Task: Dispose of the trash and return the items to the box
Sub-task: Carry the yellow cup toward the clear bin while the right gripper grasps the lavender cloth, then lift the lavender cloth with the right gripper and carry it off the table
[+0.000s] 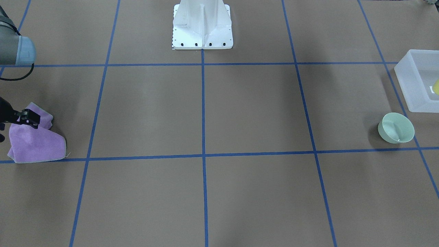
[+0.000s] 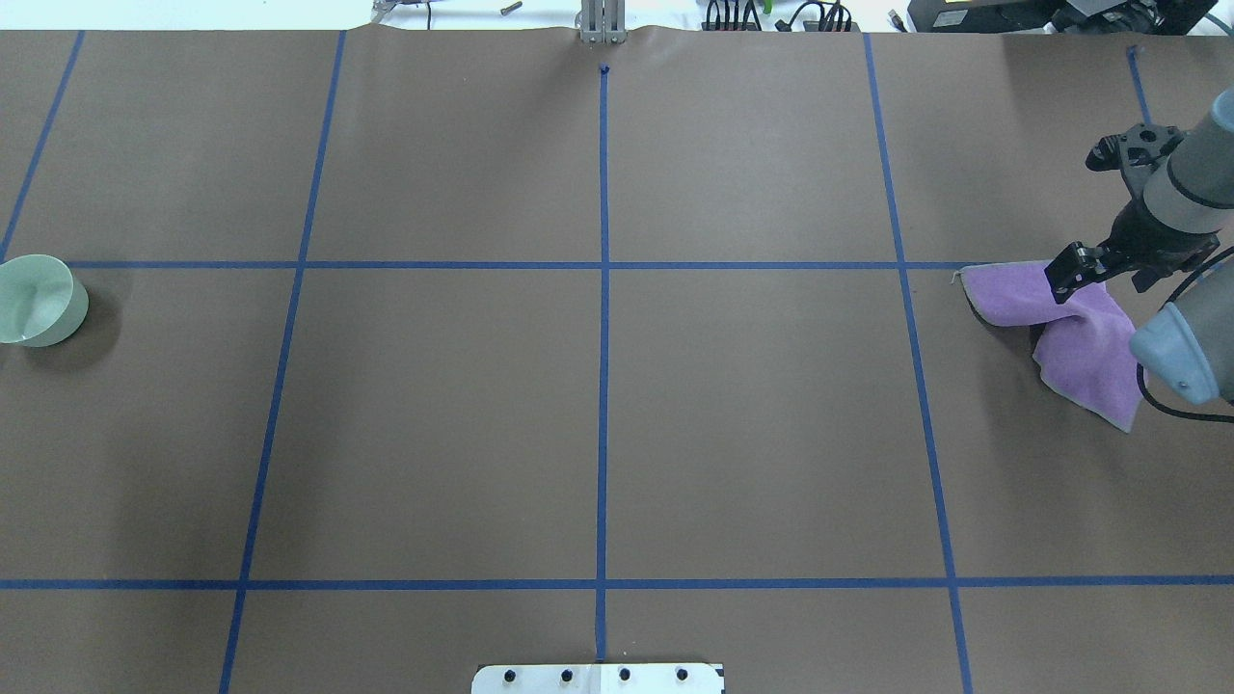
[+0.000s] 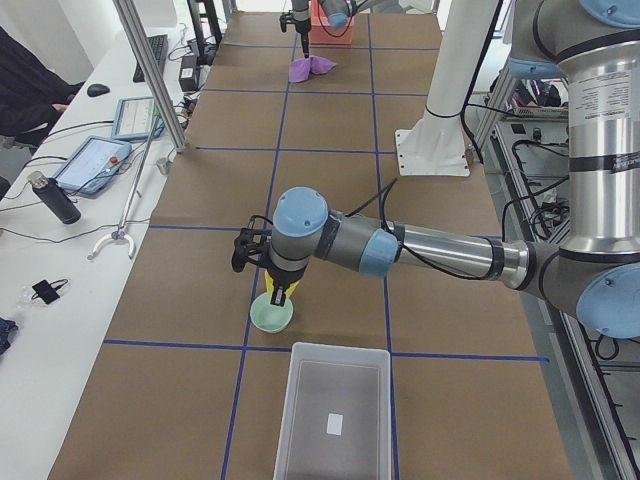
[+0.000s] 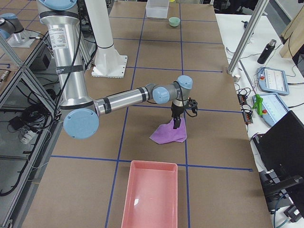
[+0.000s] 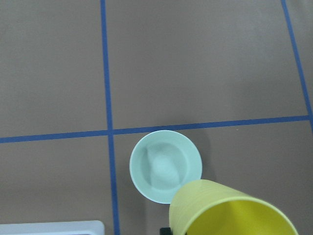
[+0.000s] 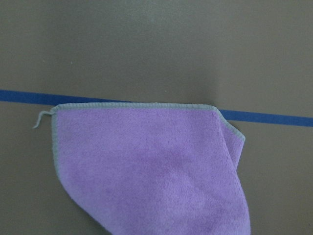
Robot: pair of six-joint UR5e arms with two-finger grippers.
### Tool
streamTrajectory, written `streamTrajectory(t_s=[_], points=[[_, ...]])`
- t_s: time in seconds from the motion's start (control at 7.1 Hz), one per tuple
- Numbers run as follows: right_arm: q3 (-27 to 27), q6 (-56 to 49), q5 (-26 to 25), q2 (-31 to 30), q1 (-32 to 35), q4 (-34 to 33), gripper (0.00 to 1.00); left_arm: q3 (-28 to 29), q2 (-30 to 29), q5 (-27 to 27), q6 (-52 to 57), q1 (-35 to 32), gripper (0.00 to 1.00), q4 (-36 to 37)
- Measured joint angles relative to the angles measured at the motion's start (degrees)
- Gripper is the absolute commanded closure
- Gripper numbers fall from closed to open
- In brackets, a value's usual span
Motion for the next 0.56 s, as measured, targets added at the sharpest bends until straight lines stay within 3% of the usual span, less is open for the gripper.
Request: streamTrajectory(t_s=[0.14,0.28,0.42,0.56], points=[[-3.0,0.0,-0.31,0.33,-0.65,2.51,0.3,1.16,-0.07,0.06,4.12,-2.66,1.0,1.18],[-5.92,0.16,-0.34,0.46,-1.3,5.79,0.94,1.84,-0.19,0.44,7.68,-4.78,1.0,2.62],[-7.32,0.3,-0.14,0.49,-1.65,7.81,1.0,2.47,-0.39,1.21,9.76,-5.8,1.0,3.6],[-7.37,0.32,0.44,0.5,-1.71,8.69,1.0,3.63,-0.83,1.79,11.03,-6.19,1.0,4.01]])
